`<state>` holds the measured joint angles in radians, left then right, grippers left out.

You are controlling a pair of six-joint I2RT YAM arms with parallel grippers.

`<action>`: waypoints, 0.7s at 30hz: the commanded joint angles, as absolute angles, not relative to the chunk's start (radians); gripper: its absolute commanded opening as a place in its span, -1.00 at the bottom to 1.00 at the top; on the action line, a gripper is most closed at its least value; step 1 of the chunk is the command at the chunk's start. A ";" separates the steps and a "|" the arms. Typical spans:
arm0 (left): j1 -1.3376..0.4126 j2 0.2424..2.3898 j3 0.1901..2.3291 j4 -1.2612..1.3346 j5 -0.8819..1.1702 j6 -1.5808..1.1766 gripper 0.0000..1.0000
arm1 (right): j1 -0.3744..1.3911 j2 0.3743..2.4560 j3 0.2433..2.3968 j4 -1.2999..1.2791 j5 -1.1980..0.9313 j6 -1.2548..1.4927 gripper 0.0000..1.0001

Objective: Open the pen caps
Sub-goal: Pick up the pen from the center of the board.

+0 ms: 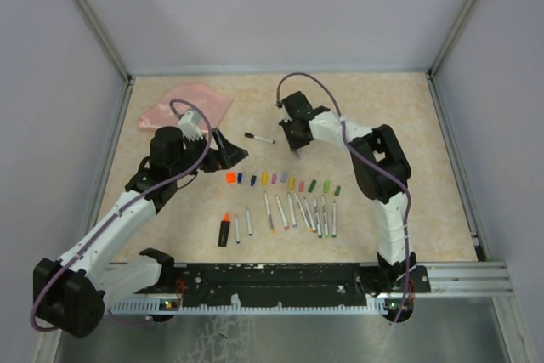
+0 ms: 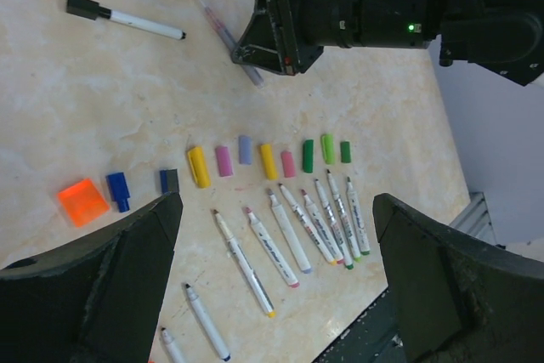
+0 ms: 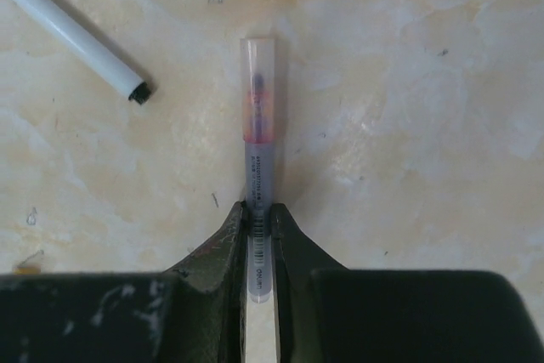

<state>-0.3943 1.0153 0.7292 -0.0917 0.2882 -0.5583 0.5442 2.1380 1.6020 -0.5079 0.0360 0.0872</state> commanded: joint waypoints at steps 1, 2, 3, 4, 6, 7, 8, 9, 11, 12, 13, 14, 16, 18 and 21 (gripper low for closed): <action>-0.384 1.004 0.702 0.059 0.433 -0.620 0.96 | 0.517 2.028 1.483 -0.442 -0.051 0.127 -1.00; -0.385 1.006 0.696 0.080 0.454 -0.635 0.96 | 0.508 2.000 1.454 -0.404 -0.081 0.140 -1.00; -0.384 1.009 0.690 0.103 0.471 -0.649 0.96 | 0.499 1.968 1.422 -0.367 -0.101 0.154 -1.00; -0.384 1.013 0.687 0.122 0.486 -0.661 0.96 | 0.492 1.937 1.393 -0.335 -0.122 0.164 -1.00; -0.383 1.020 0.681 0.149 0.502 -0.681 0.96 | 0.478 1.880 1.337 -0.270 -0.170 0.181 -1.00; -0.382 1.024 0.679 0.160 0.508 -0.690 0.96 | 0.472 1.854 1.314 -0.240 -0.189 0.189 -1.00; -0.382 1.028 0.677 0.174 0.514 -0.698 0.95 | 0.468 1.826 1.289 -0.213 -0.207 0.201 -1.00; -0.380 1.032 0.675 0.190 0.521 -0.713 0.95 | 0.464 1.802 1.266 -0.189 -0.226 0.211 -1.00; -0.378 1.045 0.668 0.229 0.540 -0.739 0.95 | 0.462 1.756 1.227 -0.141 -0.259 0.241 -1.00; -0.377 1.051 0.665 0.252 0.549 -0.755 0.95 | 0.462 1.736 1.209 -0.123 -0.275 0.252 -1.00; -0.376 1.060 0.663 0.273 0.557 -0.770 0.94 | 0.462 1.712 1.188 -0.101 -0.290 0.268 -1.00; -0.374 1.070 0.660 0.297 0.567 -0.784 0.94 | 0.461 1.688 1.167 -0.076 -0.307 0.287 -1.00; -0.372 1.092 0.661 0.346 0.584 -0.811 0.93 | 0.460 1.627 1.114 -0.008 -0.349 0.320 -1.00; -0.366 1.116 0.664 0.390 0.601 -0.842 0.92 | 0.460 1.568 1.067 0.059 -0.400 0.354 -1.00; -0.358 1.159 0.673 0.462 0.630 -0.883 0.91 | 0.459 1.487 1.002 0.156 -0.489 0.407 -1.00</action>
<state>-0.3721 1.1217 0.6685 0.3119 0.5690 -0.8085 0.4599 1.6115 1.0569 -0.0536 -0.3443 0.3176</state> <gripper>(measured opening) 0.960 0.109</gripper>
